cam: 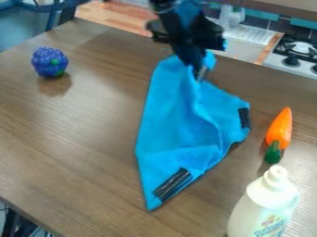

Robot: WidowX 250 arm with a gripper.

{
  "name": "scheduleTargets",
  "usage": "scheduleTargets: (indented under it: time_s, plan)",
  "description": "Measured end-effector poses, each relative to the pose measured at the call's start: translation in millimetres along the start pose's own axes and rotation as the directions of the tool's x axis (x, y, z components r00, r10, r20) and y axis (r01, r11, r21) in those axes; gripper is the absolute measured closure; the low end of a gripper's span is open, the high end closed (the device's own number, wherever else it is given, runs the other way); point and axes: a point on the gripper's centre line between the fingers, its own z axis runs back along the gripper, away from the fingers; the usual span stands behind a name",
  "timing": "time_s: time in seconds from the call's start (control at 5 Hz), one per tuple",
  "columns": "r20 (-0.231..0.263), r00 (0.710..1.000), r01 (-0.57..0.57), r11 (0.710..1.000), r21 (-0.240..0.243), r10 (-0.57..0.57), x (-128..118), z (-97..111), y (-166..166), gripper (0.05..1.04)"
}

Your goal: Unfold the cloth from top right to bottom left

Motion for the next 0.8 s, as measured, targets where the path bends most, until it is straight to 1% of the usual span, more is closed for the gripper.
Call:
scheduleTargets:
  time_s: [0.2,0.4,0.6,0.8]
  plan:
    - [-0.028,1.0,0.0,0.999,-0.044,-0.002,-12,18,17,1.035]
    - [-0.025,0.999,0.02,0.996,-0.082,-0.022,-20,29,42,1.035]
    - [-0.003,0.999,0.04,0.993,-0.107,-0.04,-22,39,67,1.035]
    - [0.022,0.999,0.027,0.992,-0.121,-0.024,-23,48,85,1.035]
